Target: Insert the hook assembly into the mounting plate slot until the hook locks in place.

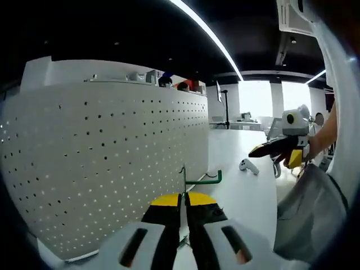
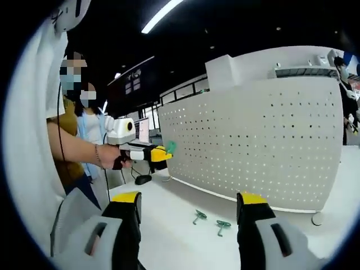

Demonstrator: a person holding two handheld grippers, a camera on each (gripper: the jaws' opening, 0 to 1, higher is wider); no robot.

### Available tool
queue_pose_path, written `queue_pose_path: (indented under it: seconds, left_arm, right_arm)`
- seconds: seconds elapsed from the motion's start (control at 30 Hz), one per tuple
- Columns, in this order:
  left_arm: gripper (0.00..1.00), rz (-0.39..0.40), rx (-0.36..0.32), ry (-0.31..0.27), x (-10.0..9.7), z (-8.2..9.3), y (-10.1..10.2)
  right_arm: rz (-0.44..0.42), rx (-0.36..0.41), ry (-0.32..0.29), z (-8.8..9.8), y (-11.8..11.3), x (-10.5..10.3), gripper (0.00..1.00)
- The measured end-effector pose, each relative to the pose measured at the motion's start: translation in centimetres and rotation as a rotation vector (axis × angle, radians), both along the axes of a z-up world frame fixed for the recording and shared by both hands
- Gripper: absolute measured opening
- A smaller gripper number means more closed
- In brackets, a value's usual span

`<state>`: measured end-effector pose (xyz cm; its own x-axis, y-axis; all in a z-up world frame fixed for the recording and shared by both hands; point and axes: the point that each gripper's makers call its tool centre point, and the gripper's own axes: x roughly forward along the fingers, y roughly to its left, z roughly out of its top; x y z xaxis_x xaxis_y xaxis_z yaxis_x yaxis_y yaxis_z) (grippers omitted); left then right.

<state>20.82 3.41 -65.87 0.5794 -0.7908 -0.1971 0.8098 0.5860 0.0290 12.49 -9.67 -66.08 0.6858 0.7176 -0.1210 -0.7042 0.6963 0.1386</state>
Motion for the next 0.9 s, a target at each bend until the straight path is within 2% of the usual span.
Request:
queue_pose_path:
  seconds: [0.5, 0.67, 0.73, 0.9]
  left_arm:
    - [0.03, -0.002, -0.022, 0.004, -0.1, 0.0, -0.5]
    - [0.03, 0.002, -0.030, -0.002, -0.1, 0.3, -0.6]
    - [0.03, 0.002, -0.026, -0.003, -0.1, 0.3, -0.8]
    - [0.03, -0.003, -0.025, -0.004, -0.2, 0.3, -1.0]
  right_arm:
    - [0.037, 0.054, -0.026, 1.5, 3.4, 1.7, 0.52]
    - [0.045, 0.061, -0.038, 1.8, 4.4, 2.3, 0.51]
    - [0.048, 0.086, -0.028, 2.0, 4.6, 2.6, 0.51]
    - [0.070, 0.077, -0.038, 2.2, 5.8, 2.8, 0.48]
